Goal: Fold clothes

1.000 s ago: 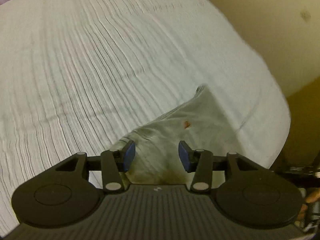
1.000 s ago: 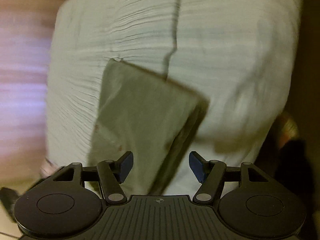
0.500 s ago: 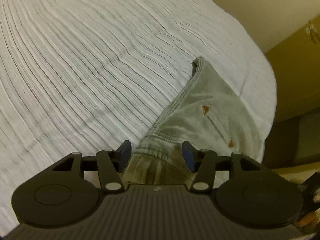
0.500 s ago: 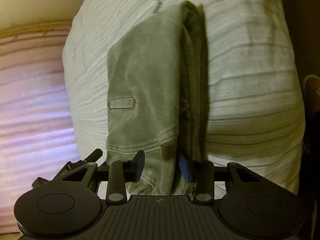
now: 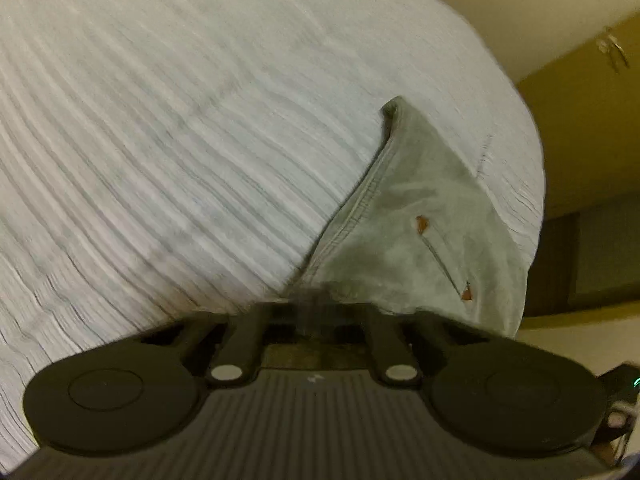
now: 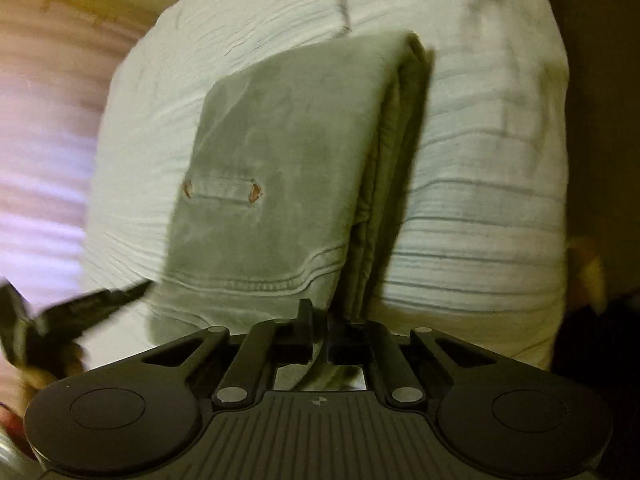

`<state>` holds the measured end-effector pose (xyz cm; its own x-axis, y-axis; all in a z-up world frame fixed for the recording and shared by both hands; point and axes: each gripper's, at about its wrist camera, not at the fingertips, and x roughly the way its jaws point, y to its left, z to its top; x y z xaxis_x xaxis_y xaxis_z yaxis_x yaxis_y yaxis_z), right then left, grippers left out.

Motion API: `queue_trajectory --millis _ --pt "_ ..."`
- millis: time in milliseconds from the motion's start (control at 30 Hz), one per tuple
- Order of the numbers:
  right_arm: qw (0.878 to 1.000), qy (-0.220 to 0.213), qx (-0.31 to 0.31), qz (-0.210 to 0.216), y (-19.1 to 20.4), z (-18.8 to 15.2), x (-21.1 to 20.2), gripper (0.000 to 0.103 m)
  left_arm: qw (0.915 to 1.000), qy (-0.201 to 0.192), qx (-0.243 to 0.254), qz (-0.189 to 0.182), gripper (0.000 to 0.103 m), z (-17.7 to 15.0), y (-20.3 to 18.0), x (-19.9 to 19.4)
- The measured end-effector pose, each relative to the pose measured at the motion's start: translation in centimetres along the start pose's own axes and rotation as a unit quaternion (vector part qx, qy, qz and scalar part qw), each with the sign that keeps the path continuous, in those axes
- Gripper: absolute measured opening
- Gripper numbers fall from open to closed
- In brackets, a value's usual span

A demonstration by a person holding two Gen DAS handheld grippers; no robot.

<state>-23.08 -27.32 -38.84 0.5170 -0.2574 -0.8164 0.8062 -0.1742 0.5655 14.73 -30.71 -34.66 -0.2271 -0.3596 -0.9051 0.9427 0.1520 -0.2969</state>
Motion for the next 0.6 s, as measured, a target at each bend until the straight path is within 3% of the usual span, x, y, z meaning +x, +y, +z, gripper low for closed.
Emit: queue_trajectory --millis 67,100,200,267,333,433,467,533,600 --pt "1.000 -0.002 -0.020 -0.014 0.6 0.0 0.5 0.004 0.9973 -0.011 0.053 0.050 0.000 -0.5 -0.1 -0.2" --pt "1.000 0.000 -0.025 -0.015 0.7 0.1 0.8 0.004 0.9980 -0.008 0.046 0.042 0.000 -0.6 0.4 -0.1" --pt "1.000 0.007 -0.010 -0.002 0.2 0.5 0.9 0.005 0.9984 -0.003 -0.053 -0.022 0.001 -0.6 2.5 -0.4" --pt "1.000 0.014 0.010 0.009 -0.3 0.7 0.6 0.006 0.9924 -0.010 -0.103 -0.066 0.016 -0.4 3.2 -0.8" --pt "0.999 0.018 0.024 0.018 -0.7 1.0 0.1 0.008 0.9864 -0.012 -0.130 -0.100 0.047 0.1 3.4 -0.7" --pt "0.999 -0.017 0.018 0.022 -1.1 1.2 -2.2 0.043 0.9875 0.014 -0.110 -0.112 0.053 1.3 2.3 0.7" --pt "0.999 -0.038 0.016 0.021 -1.2 1.5 -3.1 0.063 0.9885 0.023 -0.100 -0.111 0.054 1.5 1.9 1.3" --pt "0.997 -0.066 0.018 0.027 -1.7 2.2 -3.9 0.064 0.9895 0.038 -0.083 -0.112 0.055 1.8 1.4 2.5" --pt "0.997 -0.060 0.039 0.033 -2.4 3.0 -3.3 0.063 0.9900 0.053 -0.066 -0.112 0.055 2.2 0.8 3.7"
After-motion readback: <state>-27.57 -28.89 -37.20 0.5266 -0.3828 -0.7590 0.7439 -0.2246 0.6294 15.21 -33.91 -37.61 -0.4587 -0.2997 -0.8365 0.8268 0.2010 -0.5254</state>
